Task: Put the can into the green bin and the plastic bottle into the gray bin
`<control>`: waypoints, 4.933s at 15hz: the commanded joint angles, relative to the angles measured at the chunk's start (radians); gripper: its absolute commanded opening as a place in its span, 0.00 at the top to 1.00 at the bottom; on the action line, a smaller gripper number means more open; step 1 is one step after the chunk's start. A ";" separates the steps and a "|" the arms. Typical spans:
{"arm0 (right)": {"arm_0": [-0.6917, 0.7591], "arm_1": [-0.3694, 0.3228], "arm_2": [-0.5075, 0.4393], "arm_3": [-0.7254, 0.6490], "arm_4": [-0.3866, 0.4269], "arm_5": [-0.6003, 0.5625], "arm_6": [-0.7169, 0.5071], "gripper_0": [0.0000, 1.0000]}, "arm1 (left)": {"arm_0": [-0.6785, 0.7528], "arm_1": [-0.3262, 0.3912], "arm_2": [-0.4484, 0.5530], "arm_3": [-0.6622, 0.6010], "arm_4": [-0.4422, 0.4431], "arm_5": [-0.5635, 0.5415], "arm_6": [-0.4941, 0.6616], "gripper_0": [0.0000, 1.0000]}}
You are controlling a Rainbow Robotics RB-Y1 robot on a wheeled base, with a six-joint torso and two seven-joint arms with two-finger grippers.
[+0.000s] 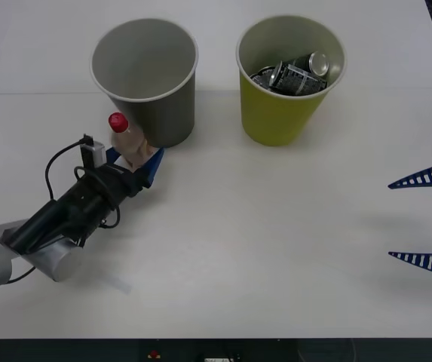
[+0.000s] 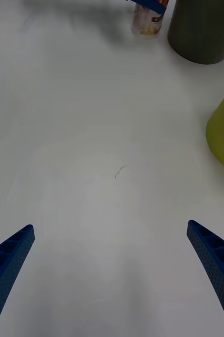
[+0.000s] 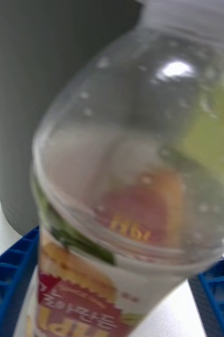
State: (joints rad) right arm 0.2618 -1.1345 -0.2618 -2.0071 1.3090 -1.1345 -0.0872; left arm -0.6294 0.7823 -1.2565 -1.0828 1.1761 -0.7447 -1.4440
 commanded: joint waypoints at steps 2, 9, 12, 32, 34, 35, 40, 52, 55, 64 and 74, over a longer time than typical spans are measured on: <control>0.000 0.000 0.000 0.000 0.000 0.000 0.000 0.00 | 0.001 0.002 0.000 -0.002 -0.007 0.001 -0.004 1.00; 0.000 0.000 0.000 0.000 0.000 0.000 0.000 0.00 | 0.020 0.052 0.003 -0.048 -0.046 -0.001 0.008 1.00; 0.000 0.000 0.000 0.000 0.000 0.000 0.000 0.00 | 0.070 0.089 0.045 -0.077 -0.099 -0.013 0.025 1.00; 0.000 0.000 0.000 0.000 0.000 0.000 0.000 0.00 | 0.481 0.238 1.011 -0.266 -1.701 -0.202 1.410 1.00; 0.000 0.000 0.000 0.000 0.000 0.000 0.000 0.00 | 0.482 0.238 1.103 -0.296 -1.842 -0.254 1.561 1.00; 0.000 0.000 0.000 0.000 0.000 0.000 0.000 0.00 | 0.482 0.238 1.138 -0.316 -1.899 -0.266 1.620 1.00; 0.000 0.000 0.000 0.000 0.000 0.000 0.000 0.00 | 0.479 0.238 1.292 -0.471 -2.155 -0.297 1.955 1.00; 0.000 0.000 0.000 0.000 0.000 0.000 0.000 0.00 | 0.082 0.206 1.367 -0.519 -2.607 -0.605 2.509 1.00; 0.000 0.000 0.000 0.000 0.000 0.000 0.000 0.00 | -0.029 0.180 1.287 -0.519 -2.692 -0.605 2.611 1.00; 0.000 0.000 0.000 0.000 0.000 0.000 0.000 0.00 | -0.334 0.072 1.065 -0.431 -2.979 -0.578 2.745 1.00; 0.000 0.000 0.000 0.000 0.000 0.000 0.000 0.00 | -0.434 -0.047 1.003 -0.338 -3.167 -0.552 2.745 0.96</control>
State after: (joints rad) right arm 0.2618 -1.1345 -0.2618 -2.0071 1.3090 -1.1345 -0.0873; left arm -1.0630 0.7370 -0.2528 -1.4205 -1.9901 -1.2966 1.3010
